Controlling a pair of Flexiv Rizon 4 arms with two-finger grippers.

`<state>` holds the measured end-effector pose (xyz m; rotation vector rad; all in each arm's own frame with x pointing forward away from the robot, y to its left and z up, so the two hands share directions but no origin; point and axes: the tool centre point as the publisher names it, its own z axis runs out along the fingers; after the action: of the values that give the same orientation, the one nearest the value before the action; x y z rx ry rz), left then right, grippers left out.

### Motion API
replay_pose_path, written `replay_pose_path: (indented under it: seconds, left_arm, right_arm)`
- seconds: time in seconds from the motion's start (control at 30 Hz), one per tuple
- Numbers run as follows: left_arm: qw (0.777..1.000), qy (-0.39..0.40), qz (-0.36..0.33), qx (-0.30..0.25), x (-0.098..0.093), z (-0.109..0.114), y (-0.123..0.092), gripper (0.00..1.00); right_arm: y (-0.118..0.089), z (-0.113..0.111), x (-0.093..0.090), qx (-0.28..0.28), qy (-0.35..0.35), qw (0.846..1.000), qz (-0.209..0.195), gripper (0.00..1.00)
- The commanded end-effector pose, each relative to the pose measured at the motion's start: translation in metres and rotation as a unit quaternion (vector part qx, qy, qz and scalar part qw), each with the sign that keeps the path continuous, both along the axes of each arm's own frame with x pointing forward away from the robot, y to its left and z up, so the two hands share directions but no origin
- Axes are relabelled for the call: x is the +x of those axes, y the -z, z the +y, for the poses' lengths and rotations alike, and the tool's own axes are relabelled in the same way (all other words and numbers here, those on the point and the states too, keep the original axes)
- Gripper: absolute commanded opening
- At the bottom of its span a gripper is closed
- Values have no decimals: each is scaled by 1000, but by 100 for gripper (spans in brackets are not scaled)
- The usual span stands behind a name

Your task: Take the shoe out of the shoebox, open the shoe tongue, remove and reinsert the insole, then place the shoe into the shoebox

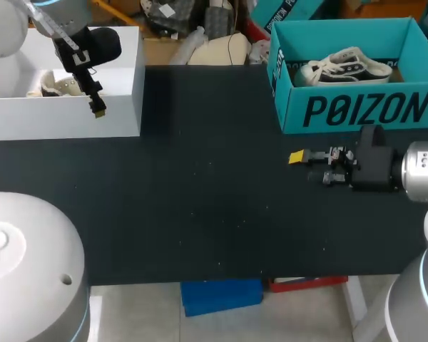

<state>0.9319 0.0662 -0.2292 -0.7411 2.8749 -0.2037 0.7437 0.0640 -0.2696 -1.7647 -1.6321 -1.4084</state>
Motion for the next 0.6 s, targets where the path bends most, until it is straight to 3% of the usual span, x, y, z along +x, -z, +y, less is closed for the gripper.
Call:
replay_pose_path:
  seconds: [0.03,0.4,0.6]
  left_arm:
    - [1000,-8,-2,0,-5,-3,3,100]
    - [1000,-8,-2,0,-5,-3,3,100]
    - [1000,-8,-2,0,-5,-3,3,100]
  right_arm:
    - [0,0,1,0,0,1000,1,100]
    - [0,0,1,0,0,1000,1,100]
    - [-12,7,39,-111,-97,986,80,100]
